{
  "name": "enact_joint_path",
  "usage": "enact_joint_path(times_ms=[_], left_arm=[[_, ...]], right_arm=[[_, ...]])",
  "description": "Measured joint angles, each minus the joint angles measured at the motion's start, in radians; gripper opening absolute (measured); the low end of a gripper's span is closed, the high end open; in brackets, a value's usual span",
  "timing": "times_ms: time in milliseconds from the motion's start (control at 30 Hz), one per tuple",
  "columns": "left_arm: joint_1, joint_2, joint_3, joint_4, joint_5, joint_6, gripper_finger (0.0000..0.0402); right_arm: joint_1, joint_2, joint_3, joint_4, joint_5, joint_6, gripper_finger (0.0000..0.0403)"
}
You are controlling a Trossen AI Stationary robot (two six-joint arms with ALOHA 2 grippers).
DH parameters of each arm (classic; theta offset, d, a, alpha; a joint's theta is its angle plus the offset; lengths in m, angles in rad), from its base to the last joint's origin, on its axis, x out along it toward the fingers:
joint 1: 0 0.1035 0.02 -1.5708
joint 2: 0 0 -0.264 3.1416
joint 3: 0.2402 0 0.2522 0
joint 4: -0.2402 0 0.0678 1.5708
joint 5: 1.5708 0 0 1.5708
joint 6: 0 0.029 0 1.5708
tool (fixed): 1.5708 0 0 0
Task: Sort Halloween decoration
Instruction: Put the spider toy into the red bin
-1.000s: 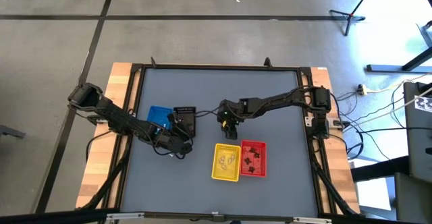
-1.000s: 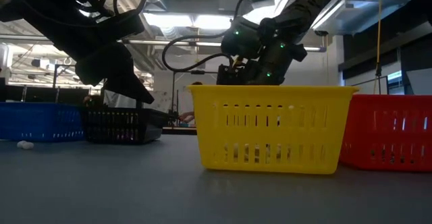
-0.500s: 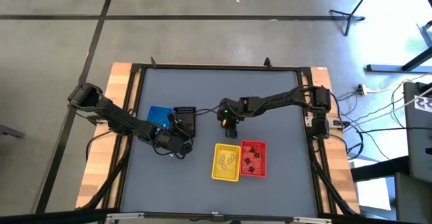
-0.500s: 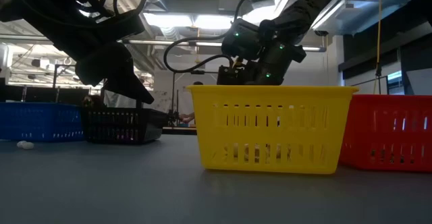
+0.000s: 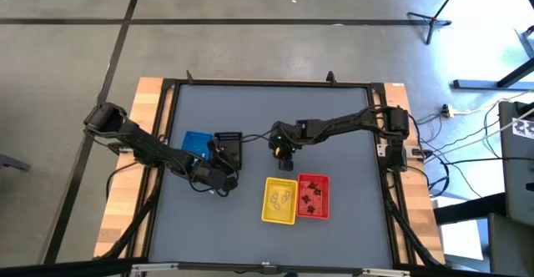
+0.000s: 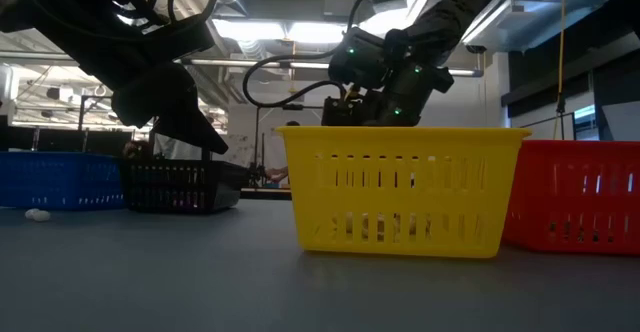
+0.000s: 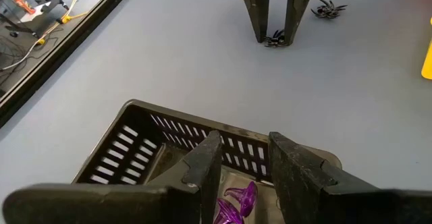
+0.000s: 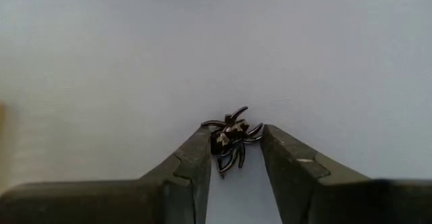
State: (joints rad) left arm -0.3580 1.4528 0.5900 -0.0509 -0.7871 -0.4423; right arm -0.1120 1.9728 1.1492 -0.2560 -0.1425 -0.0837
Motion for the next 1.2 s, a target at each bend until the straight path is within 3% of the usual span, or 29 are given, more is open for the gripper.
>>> enact_joint_path(times_ms=[300, 633, 933, 1200], left_arm=[[0.000, 0.000, 0.000, 0.000, 0.000, 0.000, 0.0115], [0.000, 0.000, 0.000, 0.000, 0.000, 0.000, 0.0115], [0.000, 0.000, 0.000, 0.000, 0.000, 0.001, 0.0115], [0.000, 0.000, 0.000, 0.000, 0.000, 0.001, 0.0115]], right_arm=[[0.000, -0.011, -0.001, 0.008, -0.003, 0.000, 0.0121], [0.002, -0.012, 0.109, -0.160, -0.018, 0.000, 0.0122], [0.002, -0.013, 0.272, -0.423, -0.023, 0.000, 0.0122], [0.019, -0.016, 0.427, -0.697, -0.175, 0.025, 0.0122]])
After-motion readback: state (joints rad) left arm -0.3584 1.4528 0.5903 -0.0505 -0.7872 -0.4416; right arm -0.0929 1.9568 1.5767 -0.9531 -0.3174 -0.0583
